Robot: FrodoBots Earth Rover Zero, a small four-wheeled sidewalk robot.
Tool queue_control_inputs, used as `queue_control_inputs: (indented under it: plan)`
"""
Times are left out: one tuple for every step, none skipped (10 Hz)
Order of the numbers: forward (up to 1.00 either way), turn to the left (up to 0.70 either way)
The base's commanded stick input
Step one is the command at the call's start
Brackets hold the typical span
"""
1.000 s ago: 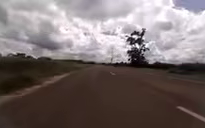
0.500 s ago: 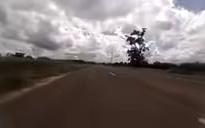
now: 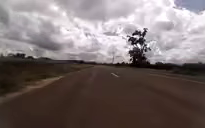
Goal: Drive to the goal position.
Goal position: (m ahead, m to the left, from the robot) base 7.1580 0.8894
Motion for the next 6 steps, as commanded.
queue_control_inputs:
  plan:
    - [1.00,0.00]
    - [1.00,0.00]
    - [1.00,0.00]
    - [1.00,0.00]
    - [1.00,0.00]
    - [1.00,0.00]
